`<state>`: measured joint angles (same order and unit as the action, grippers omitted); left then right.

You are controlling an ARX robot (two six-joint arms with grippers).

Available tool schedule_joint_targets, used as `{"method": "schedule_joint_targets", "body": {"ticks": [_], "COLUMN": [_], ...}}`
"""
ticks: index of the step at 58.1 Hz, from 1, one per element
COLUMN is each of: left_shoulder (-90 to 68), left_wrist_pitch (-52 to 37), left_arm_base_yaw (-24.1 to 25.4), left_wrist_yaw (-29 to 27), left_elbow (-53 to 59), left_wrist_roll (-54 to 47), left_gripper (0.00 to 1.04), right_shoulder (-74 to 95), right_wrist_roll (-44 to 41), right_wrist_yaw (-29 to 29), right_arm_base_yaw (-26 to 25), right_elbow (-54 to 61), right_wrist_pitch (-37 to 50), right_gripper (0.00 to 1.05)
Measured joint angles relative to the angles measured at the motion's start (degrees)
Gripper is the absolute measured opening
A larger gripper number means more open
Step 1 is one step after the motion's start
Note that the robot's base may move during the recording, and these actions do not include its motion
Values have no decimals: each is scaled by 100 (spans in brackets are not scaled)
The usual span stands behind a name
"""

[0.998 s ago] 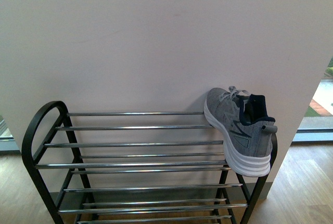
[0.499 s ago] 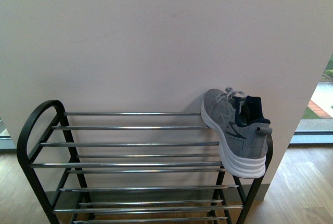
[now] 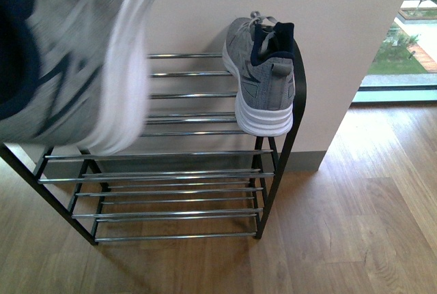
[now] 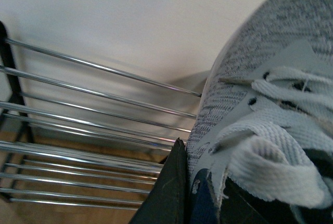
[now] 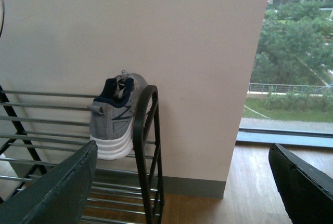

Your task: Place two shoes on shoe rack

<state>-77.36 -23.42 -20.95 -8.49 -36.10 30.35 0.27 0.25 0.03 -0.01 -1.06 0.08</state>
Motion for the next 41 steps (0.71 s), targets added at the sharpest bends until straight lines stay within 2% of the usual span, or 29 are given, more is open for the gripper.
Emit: {"method": "schedule_joint_targets", "body": {"ticks": [10,24,32,41], "left_shoulder": [-1753,-2806,-3434,-3735], "left_wrist_pitch": [492,710,1110,1130], "left_arm_base_yaw": [-173,-243,-435,-649], "left_wrist_yaw": [-304,-232,-131,-138], "left_elbow": [-1423,-2225,-2826,-2994], "left_wrist_roll": [1126,1495,2020,2273], "left_gripper": [2,2,2,2], "right_shoulder": [0,0,0,0], "right_wrist_roll": [0,0,0,0], "right_wrist_yaw": [-2,-4,-2,-4], "right_arm_base_yaw": [0,0,0,0], "right_elbow": [0,0,0,0], "right_wrist_pitch": [0,0,0,0], "right_gripper": [95,95,95,95]}}
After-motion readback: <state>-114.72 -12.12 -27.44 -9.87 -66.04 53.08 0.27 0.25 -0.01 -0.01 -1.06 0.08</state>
